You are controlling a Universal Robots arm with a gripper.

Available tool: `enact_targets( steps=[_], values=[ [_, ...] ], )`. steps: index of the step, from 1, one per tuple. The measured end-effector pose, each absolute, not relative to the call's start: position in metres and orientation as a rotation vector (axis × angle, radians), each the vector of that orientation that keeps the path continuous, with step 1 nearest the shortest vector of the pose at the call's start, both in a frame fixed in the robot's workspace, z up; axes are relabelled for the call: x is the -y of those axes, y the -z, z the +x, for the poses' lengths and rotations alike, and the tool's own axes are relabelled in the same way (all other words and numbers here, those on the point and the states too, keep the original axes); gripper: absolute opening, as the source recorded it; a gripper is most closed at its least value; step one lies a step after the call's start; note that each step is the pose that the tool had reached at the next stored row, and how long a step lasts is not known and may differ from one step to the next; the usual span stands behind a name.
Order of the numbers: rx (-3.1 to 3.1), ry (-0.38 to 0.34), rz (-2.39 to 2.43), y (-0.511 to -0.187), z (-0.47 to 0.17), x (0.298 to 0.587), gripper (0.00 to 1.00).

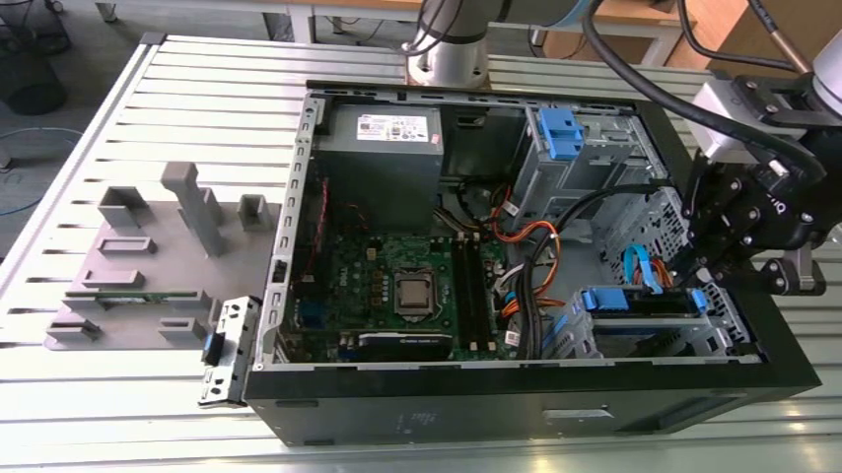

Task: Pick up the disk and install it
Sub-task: 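Insert the second disk wire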

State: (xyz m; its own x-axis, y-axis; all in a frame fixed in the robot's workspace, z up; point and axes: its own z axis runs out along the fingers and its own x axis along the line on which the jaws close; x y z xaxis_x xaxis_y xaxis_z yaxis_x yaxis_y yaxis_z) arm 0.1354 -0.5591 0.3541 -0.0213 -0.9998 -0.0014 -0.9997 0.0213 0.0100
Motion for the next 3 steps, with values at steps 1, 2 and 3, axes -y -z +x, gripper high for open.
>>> enact_targets(
  steps=[1,2,3],
  values=[
    [2.241,0.013,2.193,-0.3542,0.1354,0.5591,0.24],
    [2.241,0.013,2.193,-0.3543,0.1354,0.5591,0.24],
    [2.241,0.013,2.193,-0.3543,0.1354,0.5591,0.24]
  ],
)
